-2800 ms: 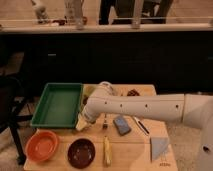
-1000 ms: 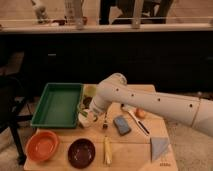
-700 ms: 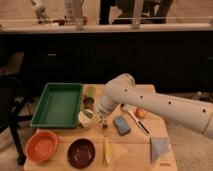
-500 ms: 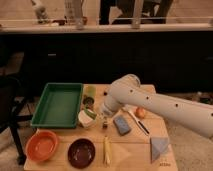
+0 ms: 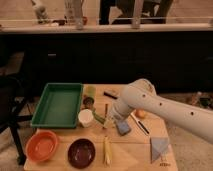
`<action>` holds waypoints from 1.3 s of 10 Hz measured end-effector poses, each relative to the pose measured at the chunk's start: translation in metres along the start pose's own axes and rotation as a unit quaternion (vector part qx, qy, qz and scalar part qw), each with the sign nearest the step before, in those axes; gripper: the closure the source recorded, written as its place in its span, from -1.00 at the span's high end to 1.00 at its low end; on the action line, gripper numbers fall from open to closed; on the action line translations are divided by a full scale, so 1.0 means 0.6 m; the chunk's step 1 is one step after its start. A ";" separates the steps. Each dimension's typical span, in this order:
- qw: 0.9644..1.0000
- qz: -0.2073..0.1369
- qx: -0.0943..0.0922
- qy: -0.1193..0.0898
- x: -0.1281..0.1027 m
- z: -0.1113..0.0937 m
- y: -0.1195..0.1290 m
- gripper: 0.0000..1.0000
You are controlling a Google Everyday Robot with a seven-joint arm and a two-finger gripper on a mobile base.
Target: Place pepper in table surface
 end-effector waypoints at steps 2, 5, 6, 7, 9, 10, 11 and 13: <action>1.000 0.025 0.001 0.000 0.045 -0.005 -0.001 -1.00; 1.000 0.025 0.000 -0.001 0.046 -0.004 0.000 -1.00; 1.000 0.025 0.000 -0.001 0.047 -0.004 0.000 -1.00; 1.000 0.025 0.000 -0.001 0.047 -0.004 0.000 -1.00; 1.000 0.024 0.000 0.001 0.047 -0.002 0.000 -1.00; 1.000 0.027 -0.002 0.003 0.051 0.000 0.000 -1.00; 0.999 0.035 -0.006 0.009 0.066 0.008 0.000 -1.00; 0.999 0.048 -0.012 0.018 0.095 0.027 0.004 -1.00</action>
